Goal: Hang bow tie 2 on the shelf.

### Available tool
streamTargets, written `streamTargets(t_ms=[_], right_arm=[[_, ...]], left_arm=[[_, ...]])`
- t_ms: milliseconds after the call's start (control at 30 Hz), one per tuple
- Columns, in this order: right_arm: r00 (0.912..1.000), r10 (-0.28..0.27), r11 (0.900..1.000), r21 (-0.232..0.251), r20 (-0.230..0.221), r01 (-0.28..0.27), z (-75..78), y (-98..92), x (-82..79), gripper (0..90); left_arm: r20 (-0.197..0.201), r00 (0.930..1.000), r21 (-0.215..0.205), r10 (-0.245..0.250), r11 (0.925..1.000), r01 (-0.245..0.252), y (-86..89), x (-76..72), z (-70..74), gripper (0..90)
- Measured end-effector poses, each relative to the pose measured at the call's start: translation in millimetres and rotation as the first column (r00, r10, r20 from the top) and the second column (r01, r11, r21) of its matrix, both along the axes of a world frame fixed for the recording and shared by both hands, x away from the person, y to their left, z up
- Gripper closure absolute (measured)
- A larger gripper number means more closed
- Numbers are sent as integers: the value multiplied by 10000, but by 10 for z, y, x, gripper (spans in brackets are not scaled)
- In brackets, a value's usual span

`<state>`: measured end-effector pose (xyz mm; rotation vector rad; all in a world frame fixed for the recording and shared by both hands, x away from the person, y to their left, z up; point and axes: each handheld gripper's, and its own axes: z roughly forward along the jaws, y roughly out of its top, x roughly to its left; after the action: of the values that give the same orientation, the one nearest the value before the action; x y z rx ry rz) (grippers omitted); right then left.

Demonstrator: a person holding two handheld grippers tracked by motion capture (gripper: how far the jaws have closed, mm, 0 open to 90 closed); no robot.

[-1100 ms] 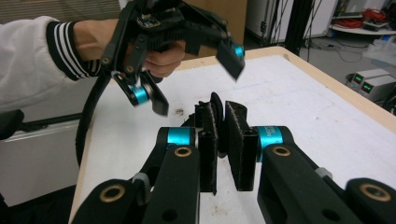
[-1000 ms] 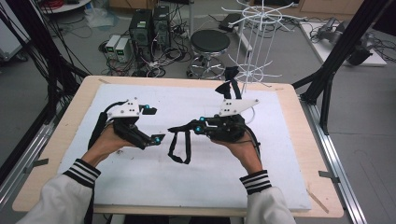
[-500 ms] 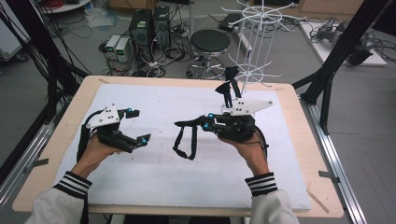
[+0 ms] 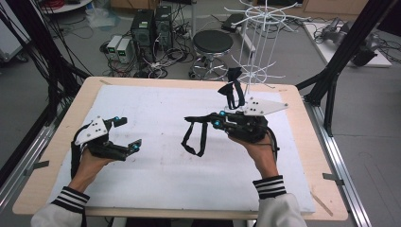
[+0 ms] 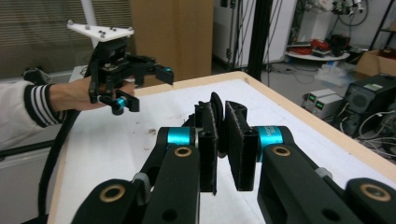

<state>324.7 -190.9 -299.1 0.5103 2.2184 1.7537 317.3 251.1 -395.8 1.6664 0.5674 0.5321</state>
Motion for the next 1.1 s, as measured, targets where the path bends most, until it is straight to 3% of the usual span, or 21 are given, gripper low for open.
streamTargets(t_ms=[133,267,400,567,800,967,1100], right_arm=[[9996,-272,9995,135,119,270,32,-58,0,837],[9980,-577,9980,290,241,570,60,-118,-6,837],[9953,-916,9948,477,331,899,70,-196,-2,838],[9893,-1371,9889,642,488,1339,116,-288,1,837],[9798,-1898,9796,789,632,1847,181,-399,17,838],[9706,-2313,9705,858,668,2254,215,-500,41,837],[9615,-2666,9600,1069,673,2587,243,-608,62,837]], left_arm=[[65,9996,-278,261,9993,-259,85,-55,-63,17],[176,9991,-168,390,9991,-388,152,-126,-133,17],[346,9980,-323,527,9981,-516,213,-198,-194,17],[482,9966,-405,671,9971,-652,252,-273,-262,17],[462,9956,-826,818,9935,-778,292,-349,-390,17],[434,9944,-562,969,9940,-944,309,-372,-449,17],[451,9937,-746,1027,9923,-992,330,-384,-464,17]])
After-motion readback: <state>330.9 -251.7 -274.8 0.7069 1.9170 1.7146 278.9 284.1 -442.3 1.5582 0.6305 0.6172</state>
